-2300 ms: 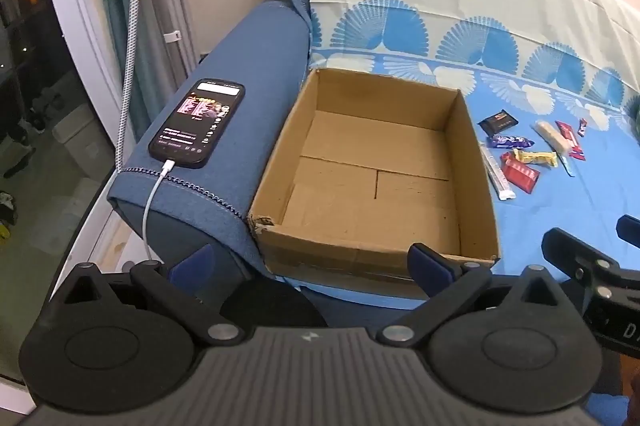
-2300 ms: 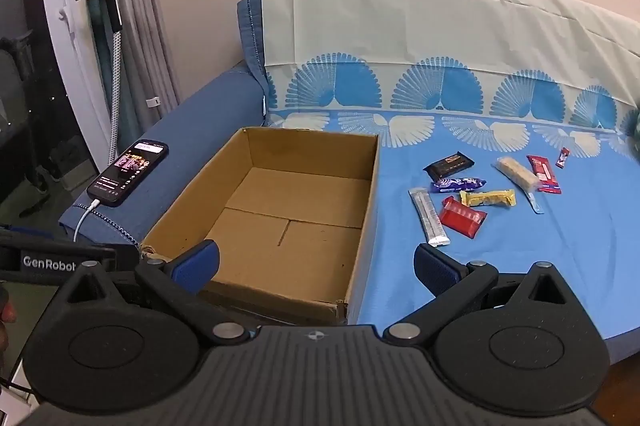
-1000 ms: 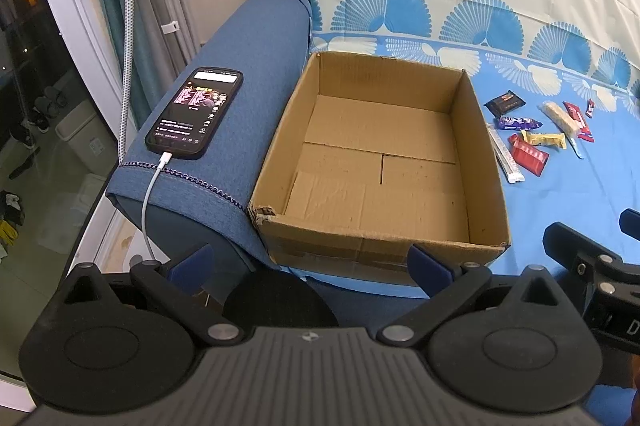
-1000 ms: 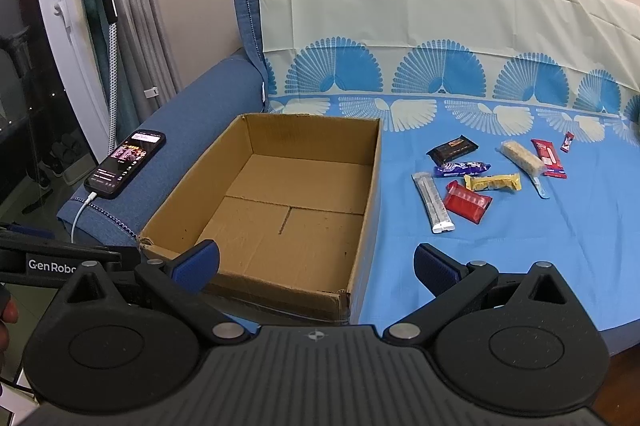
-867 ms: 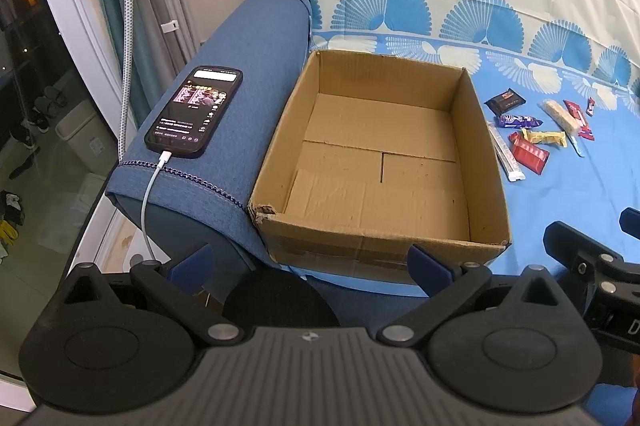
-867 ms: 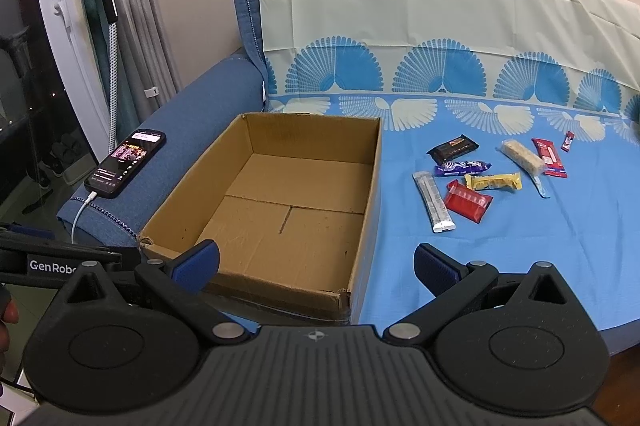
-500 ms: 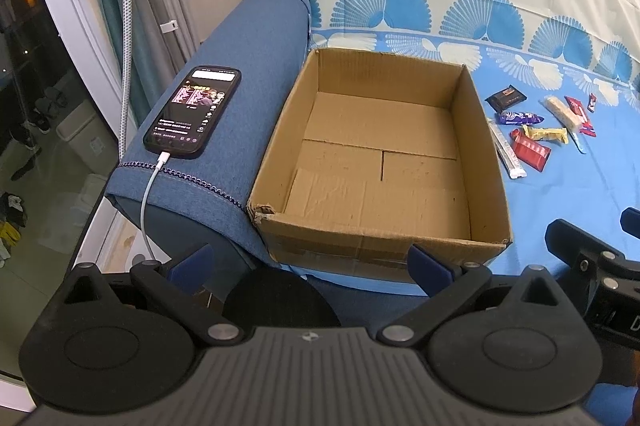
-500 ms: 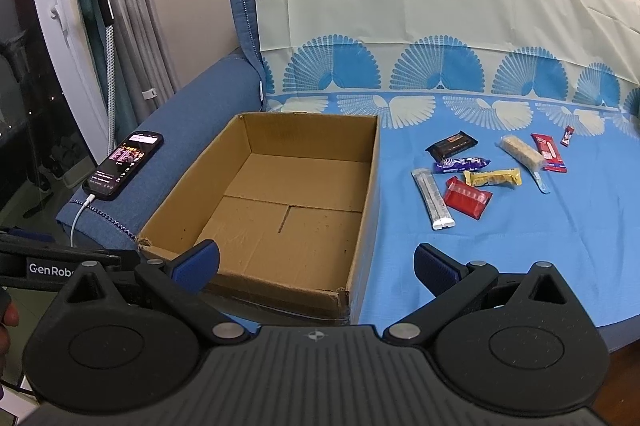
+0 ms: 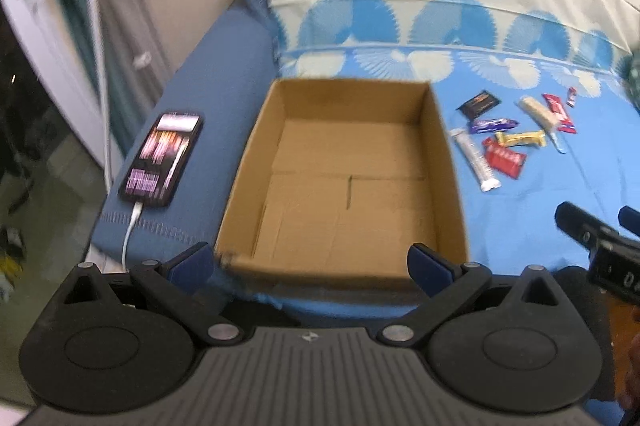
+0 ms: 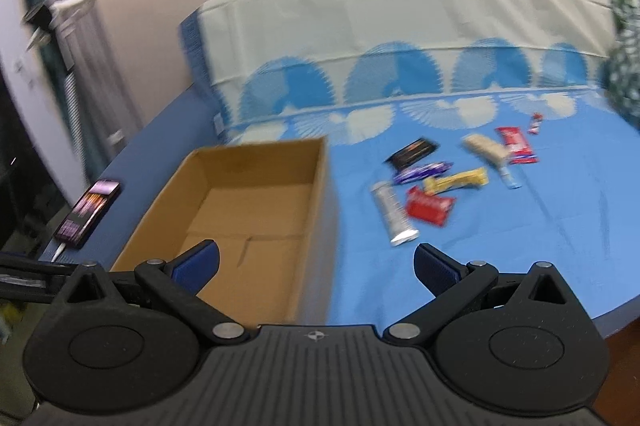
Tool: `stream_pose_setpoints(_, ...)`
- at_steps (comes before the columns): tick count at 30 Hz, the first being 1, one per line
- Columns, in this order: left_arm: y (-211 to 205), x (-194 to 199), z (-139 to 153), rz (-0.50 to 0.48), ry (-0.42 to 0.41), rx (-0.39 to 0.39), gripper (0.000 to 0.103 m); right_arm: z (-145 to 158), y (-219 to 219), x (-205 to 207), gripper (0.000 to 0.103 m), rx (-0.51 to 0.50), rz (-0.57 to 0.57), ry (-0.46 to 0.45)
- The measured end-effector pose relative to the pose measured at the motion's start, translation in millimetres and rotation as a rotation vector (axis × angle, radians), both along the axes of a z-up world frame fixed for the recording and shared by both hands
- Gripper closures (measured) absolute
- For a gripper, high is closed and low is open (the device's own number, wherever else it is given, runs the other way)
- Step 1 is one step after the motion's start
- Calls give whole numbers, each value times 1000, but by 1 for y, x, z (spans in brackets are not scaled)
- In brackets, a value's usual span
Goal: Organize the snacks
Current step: 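Move both tools over the scattered snacks on the sheet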
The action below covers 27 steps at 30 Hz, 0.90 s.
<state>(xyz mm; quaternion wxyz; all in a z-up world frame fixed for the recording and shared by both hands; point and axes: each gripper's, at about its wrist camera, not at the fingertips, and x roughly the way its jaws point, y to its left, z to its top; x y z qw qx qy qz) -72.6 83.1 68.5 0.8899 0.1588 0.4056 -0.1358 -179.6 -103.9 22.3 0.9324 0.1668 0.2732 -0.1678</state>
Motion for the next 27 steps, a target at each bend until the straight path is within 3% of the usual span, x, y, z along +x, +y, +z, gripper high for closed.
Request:
stream_pose_setpoints(7,-70,10,52,-161,53,-87,0,6,-86,-28,0,-33,-170,-77)
stream_pose_setpoints(17,-198,22,120,-348,88,-174,0,-11,-195,-47,0,-19,-371,-46)
stream_pose_setpoints(21,-239,20,133,-395,52,-160,0,-29,-223,-37,0,-16,-392,-3)
stream_pose_setpoints(27,-275,30,128,-424,98,-173,0,-47,-255,-24,0,-19,-404,41)
